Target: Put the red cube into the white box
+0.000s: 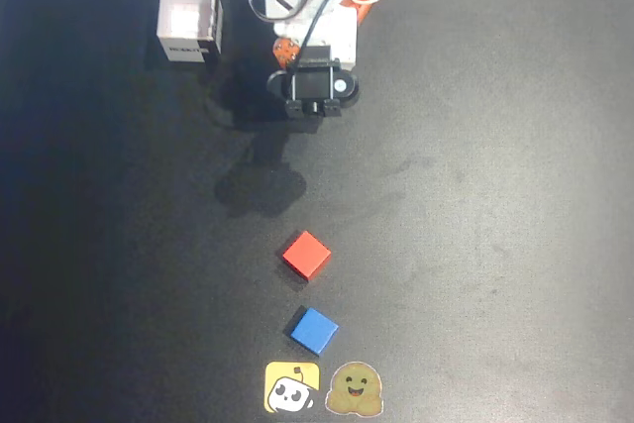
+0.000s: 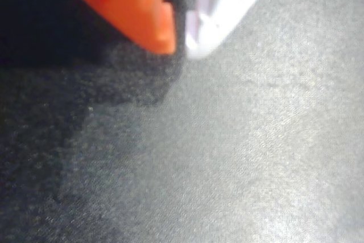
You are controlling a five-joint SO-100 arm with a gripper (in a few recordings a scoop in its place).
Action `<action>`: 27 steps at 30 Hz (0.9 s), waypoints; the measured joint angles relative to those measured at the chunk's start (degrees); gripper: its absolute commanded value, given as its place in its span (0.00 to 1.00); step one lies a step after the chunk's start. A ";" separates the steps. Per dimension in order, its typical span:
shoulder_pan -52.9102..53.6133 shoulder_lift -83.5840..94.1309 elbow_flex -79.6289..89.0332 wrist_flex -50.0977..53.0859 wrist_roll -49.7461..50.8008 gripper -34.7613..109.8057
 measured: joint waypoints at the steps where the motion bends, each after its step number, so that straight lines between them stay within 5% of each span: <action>1: 0.00 0.00 0.00 0.00 0.00 0.24; 27: -0.35 -0.09 0.00 -0.18 -0.18 0.24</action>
